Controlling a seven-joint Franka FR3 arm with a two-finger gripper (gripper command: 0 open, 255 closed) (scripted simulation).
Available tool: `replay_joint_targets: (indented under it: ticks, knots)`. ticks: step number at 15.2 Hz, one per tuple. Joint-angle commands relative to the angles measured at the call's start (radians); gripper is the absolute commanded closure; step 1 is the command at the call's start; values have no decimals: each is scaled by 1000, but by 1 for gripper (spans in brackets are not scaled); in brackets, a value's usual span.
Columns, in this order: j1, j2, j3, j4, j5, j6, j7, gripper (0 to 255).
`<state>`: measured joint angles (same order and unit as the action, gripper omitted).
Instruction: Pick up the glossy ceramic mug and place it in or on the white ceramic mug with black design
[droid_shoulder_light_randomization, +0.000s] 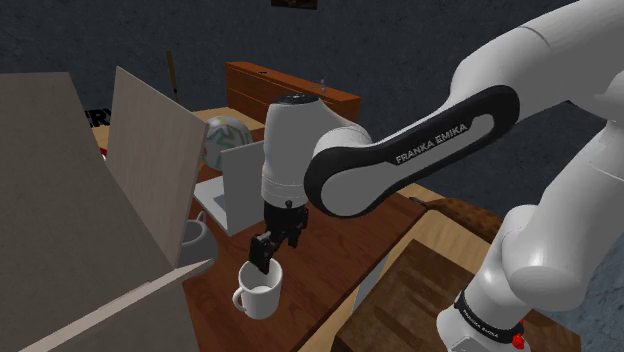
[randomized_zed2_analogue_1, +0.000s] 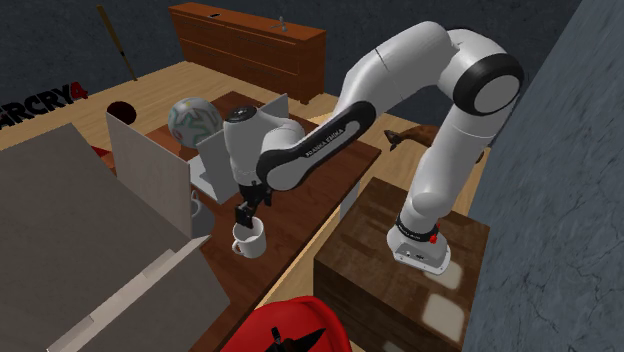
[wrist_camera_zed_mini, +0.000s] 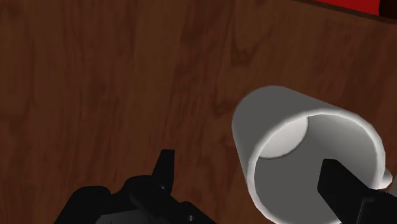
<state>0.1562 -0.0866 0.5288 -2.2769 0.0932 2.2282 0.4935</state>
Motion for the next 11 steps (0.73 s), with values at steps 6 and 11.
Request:
replay_joint_targets:
  ticks: [6, 11]
  knots:
    - [4, 76, 13, -20, -43, 92, 40, 0]
    - [5, 92, 13, -27, -54, 114, 48, 0]
